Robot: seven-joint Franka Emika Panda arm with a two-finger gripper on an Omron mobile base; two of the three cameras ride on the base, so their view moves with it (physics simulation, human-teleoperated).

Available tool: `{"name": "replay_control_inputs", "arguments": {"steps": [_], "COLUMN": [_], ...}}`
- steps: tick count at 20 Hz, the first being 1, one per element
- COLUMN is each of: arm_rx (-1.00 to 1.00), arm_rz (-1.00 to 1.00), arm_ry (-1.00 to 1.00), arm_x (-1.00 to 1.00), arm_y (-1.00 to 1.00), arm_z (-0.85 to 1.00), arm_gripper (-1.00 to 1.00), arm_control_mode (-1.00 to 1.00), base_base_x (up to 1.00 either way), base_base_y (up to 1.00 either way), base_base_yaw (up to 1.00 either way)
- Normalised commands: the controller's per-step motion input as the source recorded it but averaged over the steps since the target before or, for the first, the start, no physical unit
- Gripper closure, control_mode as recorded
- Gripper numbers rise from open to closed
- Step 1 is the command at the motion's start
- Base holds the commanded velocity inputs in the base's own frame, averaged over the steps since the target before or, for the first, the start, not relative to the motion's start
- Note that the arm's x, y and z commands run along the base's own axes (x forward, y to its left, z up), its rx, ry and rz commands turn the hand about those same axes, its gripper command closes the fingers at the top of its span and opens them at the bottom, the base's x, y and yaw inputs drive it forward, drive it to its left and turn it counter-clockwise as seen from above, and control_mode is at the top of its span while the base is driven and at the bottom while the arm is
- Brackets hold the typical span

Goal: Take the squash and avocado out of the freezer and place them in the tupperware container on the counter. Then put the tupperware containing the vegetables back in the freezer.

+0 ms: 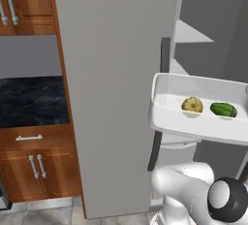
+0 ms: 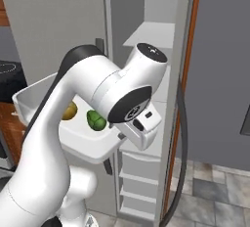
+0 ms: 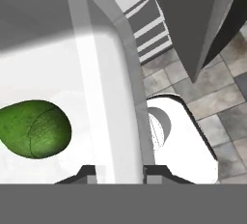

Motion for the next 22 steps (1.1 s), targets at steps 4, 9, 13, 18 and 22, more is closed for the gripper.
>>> {"name": "replay_control_inputs", "arguments": {"steps": [4,9,13,18,22], "arm_rx": [0.00,0.00,0.00,0.00,0.00], "arm_rz": [0.00,0.00,0.00,0.00,0.00], "arm_ry": [0.00,0.00,0.00,0.00,0.00], "arm_x": [0.00,0.00,0.00,0.00,0.00], "arm_y": [0.00,0.00,0.00,0.00,0.00], "arm_z": [0.00,0.00,0.00,0.00,0.00], "arm_gripper": [1.00,1.00,1.00,1.00,1.00], "arm_control_mode": [1.00,1.00,1.00,1.00,1.00], "base_base_x": [0.46,0.48,0.29,0.28,0.24], "base_base_y": [0.00,-0.16,-0.17,-0.13,-0.19], "base_base_yaw": [-0.05,-0.08,-0.09,-0.08,-0.09]}}
